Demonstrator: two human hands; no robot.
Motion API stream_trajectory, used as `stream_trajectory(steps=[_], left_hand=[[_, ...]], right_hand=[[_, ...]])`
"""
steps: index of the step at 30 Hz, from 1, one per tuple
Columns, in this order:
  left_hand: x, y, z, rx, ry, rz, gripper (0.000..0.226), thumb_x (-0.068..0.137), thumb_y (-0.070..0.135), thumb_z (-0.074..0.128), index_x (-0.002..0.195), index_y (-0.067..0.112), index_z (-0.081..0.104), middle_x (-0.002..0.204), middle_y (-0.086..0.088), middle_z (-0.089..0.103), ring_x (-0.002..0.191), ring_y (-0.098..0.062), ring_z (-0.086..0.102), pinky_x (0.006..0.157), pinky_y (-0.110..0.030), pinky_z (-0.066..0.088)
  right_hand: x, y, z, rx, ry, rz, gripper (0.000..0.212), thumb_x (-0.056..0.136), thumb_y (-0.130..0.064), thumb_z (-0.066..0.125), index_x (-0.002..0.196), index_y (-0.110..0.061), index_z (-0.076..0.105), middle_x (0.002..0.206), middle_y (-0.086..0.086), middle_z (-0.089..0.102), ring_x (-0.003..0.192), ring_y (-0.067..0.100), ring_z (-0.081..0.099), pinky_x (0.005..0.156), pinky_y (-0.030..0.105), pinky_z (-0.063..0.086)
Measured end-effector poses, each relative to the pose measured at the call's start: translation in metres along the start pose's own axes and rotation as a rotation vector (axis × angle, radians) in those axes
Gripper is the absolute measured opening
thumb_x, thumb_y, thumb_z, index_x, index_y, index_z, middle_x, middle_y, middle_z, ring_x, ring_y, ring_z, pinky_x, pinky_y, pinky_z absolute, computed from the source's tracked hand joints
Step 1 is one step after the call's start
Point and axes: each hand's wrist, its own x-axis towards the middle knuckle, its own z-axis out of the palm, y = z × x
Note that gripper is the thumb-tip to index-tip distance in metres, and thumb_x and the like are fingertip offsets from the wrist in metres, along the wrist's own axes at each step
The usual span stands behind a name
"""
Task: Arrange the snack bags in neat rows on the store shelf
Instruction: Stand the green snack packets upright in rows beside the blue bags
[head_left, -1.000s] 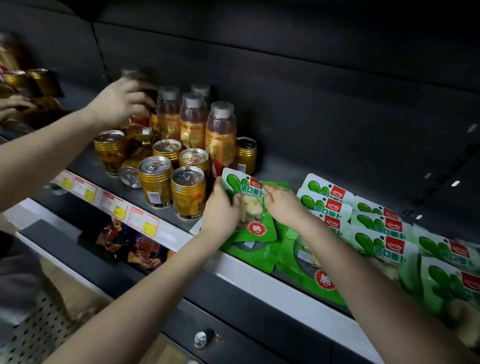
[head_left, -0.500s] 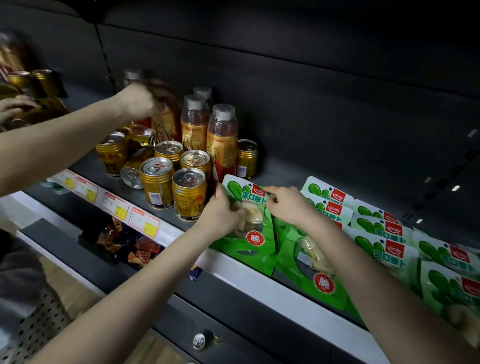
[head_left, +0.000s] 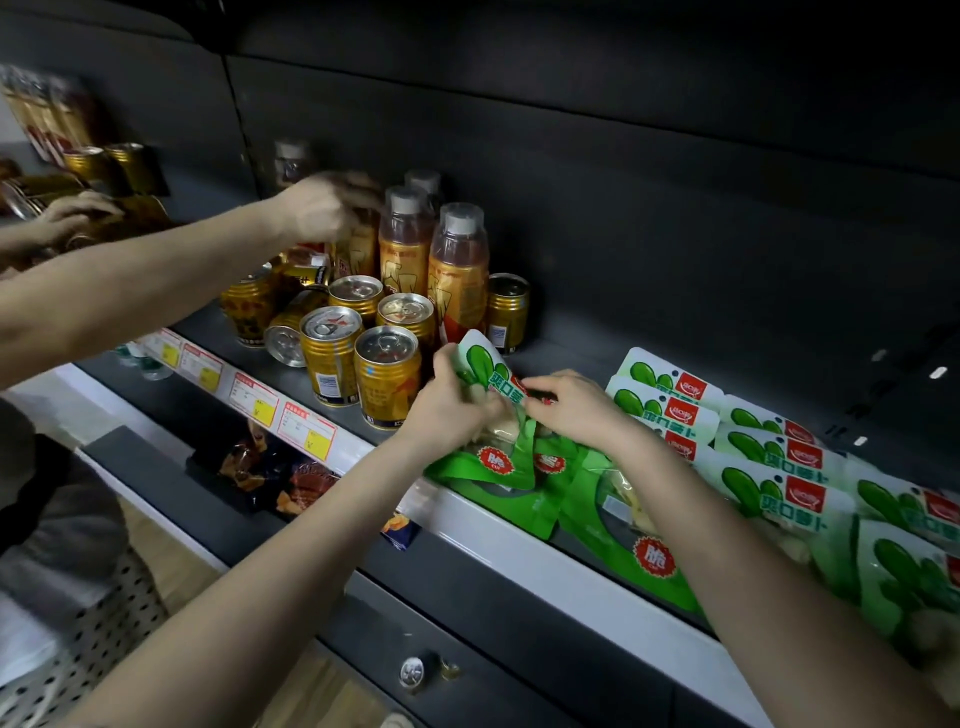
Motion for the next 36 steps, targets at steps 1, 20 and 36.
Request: stream_trajectory(steps=[1, 20, 36], left_hand=[[0.0, 0.0, 0.002, 0.008, 0.005, 0.023, 0.085, 0.081, 0.026, 0.069, 0.143, 0.02, 0.011, 0.119, -0.004, 0.056, 0.098, -0.017, 0.057, 0.083, -0.026, 0.047], [-0.029, -0.02, 0.006, 0.375, 0.025, 0.124, 0.095, 0.081, 0.052, 0.059, 0.149, 0.019, 0.002, 0.134, -0.016, 0.048, 0.122, -0.033, 0.046, 0.101, -0.041, 0.04], [-0.029, -0.01, 0.012, 0.389, 0.097, 0.038, 0.077, 0.08, 0.049, 0.06, 0.142, 0.029, 0.02, 0.126, -0.022, 0.048, 0.119, -0.04, 0.042, 0.103, -0.044, 0.035]], right_hand=[[0.001, 0.001, 0.002, -0.014, -0.011, 0.005, 0.043, 0.094, -0.037, 0.049, 0.137, -0.032, 0.048, 0.147, 0.015, 0.037, 0.135, 0.026, 0.036, 0.108, 0.036, 0.033], [-0.031, -0.011, -0.001, -0.071, -0.042, -0.088, 0.046, 0.093, -0.031, 0.05, 0.139, -0.026, 0.047, 0.139, 0.001, 0.052, 0.123, 0.022, 0.05, 0.096, 0.028, 0.04], [-0.054, -0.019, 0.015, -0.233, 0.003, -0.118, 0.041, 0.091, -0.035, 0.046, 0.13, -0.024, 0.051, 0.133, 0.004, 0.055, 0.12, 0.033, 0.049, 0.087, 0.033, 0.041]])
